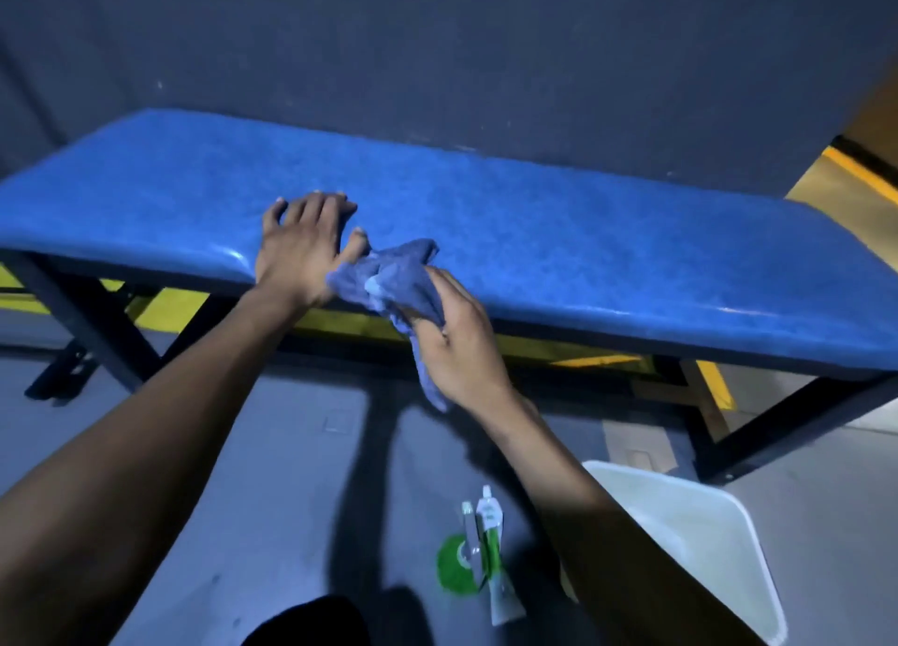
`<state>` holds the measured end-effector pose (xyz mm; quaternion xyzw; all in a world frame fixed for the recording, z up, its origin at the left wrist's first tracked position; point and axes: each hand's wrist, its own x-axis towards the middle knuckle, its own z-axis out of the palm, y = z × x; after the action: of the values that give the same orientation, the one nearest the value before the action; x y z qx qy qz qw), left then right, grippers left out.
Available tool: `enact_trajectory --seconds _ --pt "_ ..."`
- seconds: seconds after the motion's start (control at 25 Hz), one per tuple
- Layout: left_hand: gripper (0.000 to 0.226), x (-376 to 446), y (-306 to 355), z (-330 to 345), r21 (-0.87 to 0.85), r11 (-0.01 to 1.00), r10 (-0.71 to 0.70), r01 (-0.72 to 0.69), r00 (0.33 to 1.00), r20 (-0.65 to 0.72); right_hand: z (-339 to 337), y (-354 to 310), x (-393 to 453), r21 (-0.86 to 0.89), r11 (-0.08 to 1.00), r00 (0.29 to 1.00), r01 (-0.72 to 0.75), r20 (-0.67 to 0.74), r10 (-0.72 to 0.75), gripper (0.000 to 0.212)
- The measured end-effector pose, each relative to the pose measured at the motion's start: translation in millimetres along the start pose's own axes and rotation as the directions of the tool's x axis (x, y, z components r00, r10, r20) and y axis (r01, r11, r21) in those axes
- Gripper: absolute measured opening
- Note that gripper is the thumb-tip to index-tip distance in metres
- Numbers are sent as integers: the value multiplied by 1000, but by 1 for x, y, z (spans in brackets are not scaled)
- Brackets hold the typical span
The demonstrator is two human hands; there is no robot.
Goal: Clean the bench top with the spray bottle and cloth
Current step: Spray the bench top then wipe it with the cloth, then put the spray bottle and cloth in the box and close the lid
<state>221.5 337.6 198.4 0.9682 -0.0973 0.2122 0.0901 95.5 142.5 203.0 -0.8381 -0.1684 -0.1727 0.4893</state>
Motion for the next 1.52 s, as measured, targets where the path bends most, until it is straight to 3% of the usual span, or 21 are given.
enact_trajectory --seconds 0.12,0.28,0.56,0.76,0.92,1.0,1.08,1.2,1.28,1.4,1.48,1.52 --pt "52 1 2 0 -43 999 -27 26 1000 -13 30 16 -46 -10 1000 991 -27 129 28 44" --pt "50 0 2 3 -65 998 -12 9 999 -51 85 53 -99 -213 953 905 -214 325 275 38" --pt "55 4 -5 1 -90 996 19 -19 1000 0 139 103 -179 -496 787 754 -366 337 563 45" --pt "55 6 -8 -2 -142 990 28 -25 999 18 134 113 -219 -365 814 763 -452 315 564 53" --pt "34 2 -6 -10 -395 915 89 -80 996 5 94 84 -245 -20 863 807 -505 342 481 28" --pt "24 -8 -1 -21 -477 872 92 -106 994 -55 69 76 -267 10 868 835 -497 280 474 14" --pt "29 -37 10 -27 -324 926 133 -195 970 -204 46 81 -292 18 863 858 -505 116 500 4" --pt "25 -115 43 -21 -330 845 294 -421 881 -371 22 115 -319 -21 800 789 -599 -182 587 13" --pt "24 -162 59 4 -416 771 386 -482 873 -297 20 137 -323 -30 788 768 -615 -249 590 32" --pt "30 -198 65 53 -507 800 434 -323 894 115 29 161 -318 -48 780 781 -623 -76 620 77" --pt "41 -207 60 79 -477 843 459 -248 794 399 36 172 -307 -239 774 785 -587 69 616 92" --pt "45 -212 57 90 -468 850 474 -243 739 479 39 175 -301 -311 773 783 -554 122 610 91"
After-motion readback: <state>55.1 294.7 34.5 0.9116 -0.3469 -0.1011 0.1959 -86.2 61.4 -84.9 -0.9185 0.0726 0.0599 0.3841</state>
